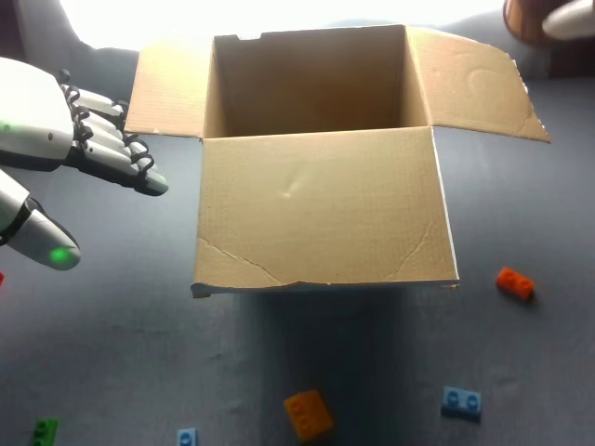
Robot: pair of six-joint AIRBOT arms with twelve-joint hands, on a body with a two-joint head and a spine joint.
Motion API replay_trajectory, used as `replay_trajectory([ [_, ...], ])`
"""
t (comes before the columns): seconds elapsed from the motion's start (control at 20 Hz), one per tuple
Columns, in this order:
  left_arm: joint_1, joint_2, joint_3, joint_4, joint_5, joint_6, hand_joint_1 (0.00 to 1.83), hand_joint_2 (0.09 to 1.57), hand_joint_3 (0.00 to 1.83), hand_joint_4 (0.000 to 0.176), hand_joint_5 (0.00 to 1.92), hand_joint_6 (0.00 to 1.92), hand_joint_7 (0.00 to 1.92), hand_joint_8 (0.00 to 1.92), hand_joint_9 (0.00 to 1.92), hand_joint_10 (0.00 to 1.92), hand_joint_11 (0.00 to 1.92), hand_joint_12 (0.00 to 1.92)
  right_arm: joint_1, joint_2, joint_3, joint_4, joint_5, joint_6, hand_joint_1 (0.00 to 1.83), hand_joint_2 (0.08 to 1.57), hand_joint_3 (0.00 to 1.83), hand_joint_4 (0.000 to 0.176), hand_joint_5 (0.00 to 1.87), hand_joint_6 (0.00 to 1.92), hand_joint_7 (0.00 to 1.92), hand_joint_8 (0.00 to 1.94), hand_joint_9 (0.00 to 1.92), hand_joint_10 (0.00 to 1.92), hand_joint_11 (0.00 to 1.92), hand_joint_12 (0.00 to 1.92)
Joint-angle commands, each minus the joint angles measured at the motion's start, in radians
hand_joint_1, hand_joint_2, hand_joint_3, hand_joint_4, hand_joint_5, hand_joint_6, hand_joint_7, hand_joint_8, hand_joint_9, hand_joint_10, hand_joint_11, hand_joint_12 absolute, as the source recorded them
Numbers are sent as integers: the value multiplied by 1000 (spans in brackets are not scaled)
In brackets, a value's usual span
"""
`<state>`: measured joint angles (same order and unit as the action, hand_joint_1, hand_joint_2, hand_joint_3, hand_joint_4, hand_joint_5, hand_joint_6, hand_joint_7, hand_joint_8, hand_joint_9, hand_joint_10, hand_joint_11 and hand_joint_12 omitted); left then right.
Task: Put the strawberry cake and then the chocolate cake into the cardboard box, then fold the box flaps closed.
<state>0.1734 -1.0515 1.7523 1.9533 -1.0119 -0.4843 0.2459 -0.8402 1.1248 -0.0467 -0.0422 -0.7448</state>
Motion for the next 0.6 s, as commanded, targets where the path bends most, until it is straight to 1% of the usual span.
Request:
replay_trajectory([
  [0.0, -7, 7, 10, -65, 3, 1, 0, 1103, 0, 0, 179, 3, 255, 2, 259, 6, 0, 852, 1, 7, 8, -4, 139, 0, 1194, 1170, 0, 10, 918, 1082, 837, 1278, 654, 1303, 403, 1839],
  [0.15, -7, 8, 12, -65, 1, 1, 0, 1114, 3, 0, 177, 1, 254, 1, 255, 2, 0, 823, -48, -25, 22, -32, 183, 1, 1185, 1184, 2, 14, 888, 1148, 813, 1286, 646, 1278, 381, 1832],
  [0.25, -7, 8, 13, -65, 1, 1, 0, 1115, 2, 0, 176, 0, 255, 0, 254, 1, 0, 838, -69, -46, 22, -149, 254, 64, 1185, 1184, 0, 20, 876, 1172, 828, 1258, 681, 1255, 406, 1797],
  [0.4, -7, 8, 11, -66, 1, 0, 0, 1120, 3, 0, 168, 0, 236, 0, 243, 1, 0, 838, -73, -78, 20, -219, 312, 78, 1186, 1182, 0, 16, 893, 1153, 818, 1264, 670, 1212, 408, 1753],
  [0.45, -7, 8, 11, -66, 1, 0, 0, 1123, 3, 0, 166, 0, 234, 0, 241, 0, 0, 830, -78, -88, 21, -275, 339, 125, 1190, 1177, 0, 12, 907, 1121, 823, 1269, 671, 1234, 409, 1771],
  [0.5, -7, 8, 11, -66, 1, 0, 0, 1129, 5, 0, 176, 4, 239, 2, 245, 2, 0, 830, -86, -98, 20, -310, 358, 159, 1190, 1181, 1, 5, 905, 1105, 812, 1309, 641, 1308, 397, 1824],
  [0.55, -7, 8, 11, -66, 1, 0, 2, 1133, 7, 0, 178, 5, 240, 3, 242, 0, 0, 828, -94, -109, 20, -312, 368, 160, 1194, 1175, 0, 0, 922, 1070, 819, 1310, 635, 1332, 406, 1818],
])
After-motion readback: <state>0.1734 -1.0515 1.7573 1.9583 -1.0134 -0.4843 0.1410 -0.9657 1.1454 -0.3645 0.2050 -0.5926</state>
